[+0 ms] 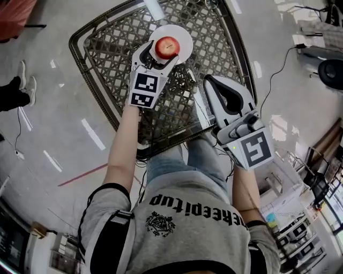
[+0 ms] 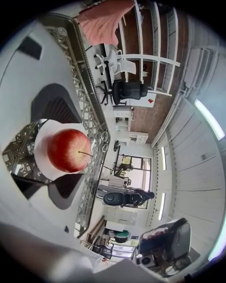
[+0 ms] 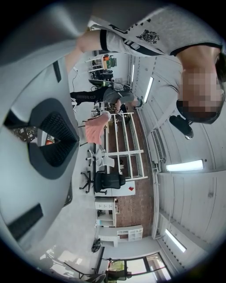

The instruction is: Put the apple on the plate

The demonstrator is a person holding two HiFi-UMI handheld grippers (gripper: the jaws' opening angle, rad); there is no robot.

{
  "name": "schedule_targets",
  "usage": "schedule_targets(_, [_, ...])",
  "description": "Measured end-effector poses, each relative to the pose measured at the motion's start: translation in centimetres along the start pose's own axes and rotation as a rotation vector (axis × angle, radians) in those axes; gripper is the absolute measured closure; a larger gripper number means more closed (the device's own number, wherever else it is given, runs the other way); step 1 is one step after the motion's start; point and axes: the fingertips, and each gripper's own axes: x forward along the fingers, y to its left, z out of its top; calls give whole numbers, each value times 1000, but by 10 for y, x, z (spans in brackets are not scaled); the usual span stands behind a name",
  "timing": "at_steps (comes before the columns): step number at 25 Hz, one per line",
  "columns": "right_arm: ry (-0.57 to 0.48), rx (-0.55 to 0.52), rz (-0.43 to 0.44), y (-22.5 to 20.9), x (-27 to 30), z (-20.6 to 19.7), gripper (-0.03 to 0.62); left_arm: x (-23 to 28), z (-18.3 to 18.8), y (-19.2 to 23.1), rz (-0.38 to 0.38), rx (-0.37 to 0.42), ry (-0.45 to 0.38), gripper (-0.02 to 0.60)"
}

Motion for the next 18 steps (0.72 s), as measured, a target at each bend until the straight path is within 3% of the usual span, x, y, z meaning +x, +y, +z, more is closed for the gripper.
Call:
schedule_targets(5, [-21, -15, 26, 11, -7, 4, 597, -18, 8, -5, 12, -16, -31, 203])
schedule_targets(15, [-69, -23, 98, 17, -25, 13, 597, -63, 39, -13, 154, -44, -104, 517])
schedule_targets(18, [-92, -22, 114, 19, -36, 20, 597, -81, 57, -26, 171, -31, -134, 545])
